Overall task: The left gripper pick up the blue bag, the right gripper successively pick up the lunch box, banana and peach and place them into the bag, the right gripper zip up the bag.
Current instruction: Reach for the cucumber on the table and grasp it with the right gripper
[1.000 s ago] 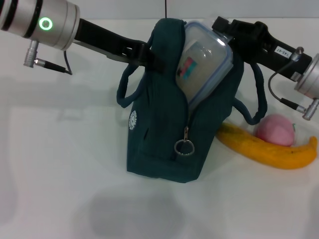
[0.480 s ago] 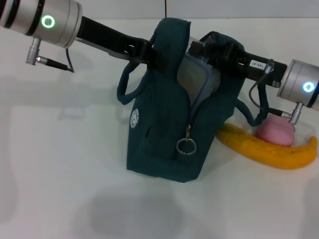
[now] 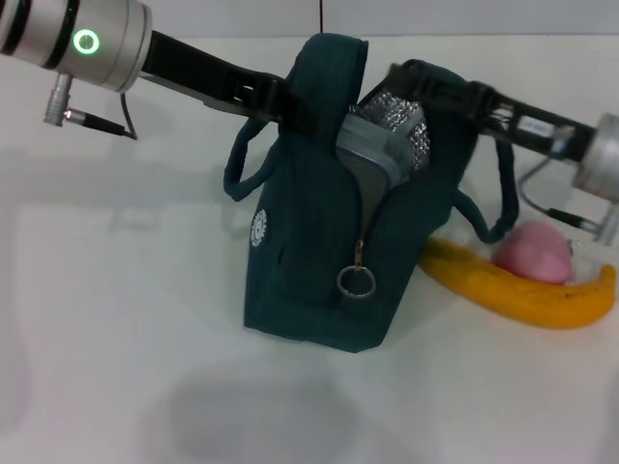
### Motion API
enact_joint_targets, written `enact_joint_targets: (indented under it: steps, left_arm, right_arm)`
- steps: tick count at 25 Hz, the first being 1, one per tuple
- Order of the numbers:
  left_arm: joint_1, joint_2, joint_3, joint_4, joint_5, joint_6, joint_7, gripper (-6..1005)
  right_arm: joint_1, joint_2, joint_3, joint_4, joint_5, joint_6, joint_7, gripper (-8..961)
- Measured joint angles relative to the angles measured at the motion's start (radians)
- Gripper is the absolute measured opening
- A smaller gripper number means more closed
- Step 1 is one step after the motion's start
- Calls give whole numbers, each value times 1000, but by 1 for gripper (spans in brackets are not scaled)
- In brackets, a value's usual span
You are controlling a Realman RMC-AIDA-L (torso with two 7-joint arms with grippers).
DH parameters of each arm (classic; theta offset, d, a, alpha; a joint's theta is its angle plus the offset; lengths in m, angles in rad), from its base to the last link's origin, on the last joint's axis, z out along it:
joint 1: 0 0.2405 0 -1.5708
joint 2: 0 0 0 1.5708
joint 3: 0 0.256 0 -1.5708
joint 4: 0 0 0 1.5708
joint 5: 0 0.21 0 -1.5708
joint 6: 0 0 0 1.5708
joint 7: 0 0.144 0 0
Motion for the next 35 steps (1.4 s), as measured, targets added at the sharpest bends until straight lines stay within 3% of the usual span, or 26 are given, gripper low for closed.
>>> enact_joint_targets:
  steps: [8, 12, 14, 15, 18, 21, 22, 23, 30, 31, 32, 35]
  left_arm:
    - [9, 0, 0, 0, 3, -4, 2, 55]
    - [10, 0, 0, -10, 3, -11, 13, 55]
    - [15, 0, 0, -13, 4, -15, 16, 55]
    - [19, 0, 0, -13, 4, -16, 17, 55]
    - [33, 3, -1, -19, 7, -18, 18, 55]
    - [33, 5, -1, -23, 6, -25, 18, 55]
    - [33, 5, 0, -23, 5, -30, 18, 55]
    - [33, 5, 0, -23, 5, -38, 18, 55]
    - [33, 6, -2, -26, 6, -66, 13, 55]
    - [33, 6, -3, -26, 6, -68, 12, 55]
    - [33, 6, -5, -26, 6, -69, 11, 55]
    - [33, 7, -6, -26, 6, -70, 10, 55]
  right_arm:
    - [-189, -8, 5, -100, 153, -191, -140, 491]
    - [-294, -15, 5, -225, 167, -239, -179, 633]
    - [-385, -30, -2, -415, 154, -300, -171, 667]
    - [-385, -30, -2, -415, 154, -300, -171, 666]
    - [-459, -35, -3, -652, 89, -326, -88, 661]
    - [-512, -29, 7, -918, -56, -324, 79, 645]
    - [-524, -27, 10, -1083, -163, -329, 201, 645]
    - [-524, -27, 10, -1083, -163, -329, 201, 644]
    - [-490, -23, -50, -1504, -469, -368, 523, 642]
    - [-490, -23, -50, -1504, -469, -368, 523, 641]
    - [-449, -22, -113, -1608, -600, -381, 624, 641]
    - [-379, -20, -193, -1681, -762, -415, 728, 641]
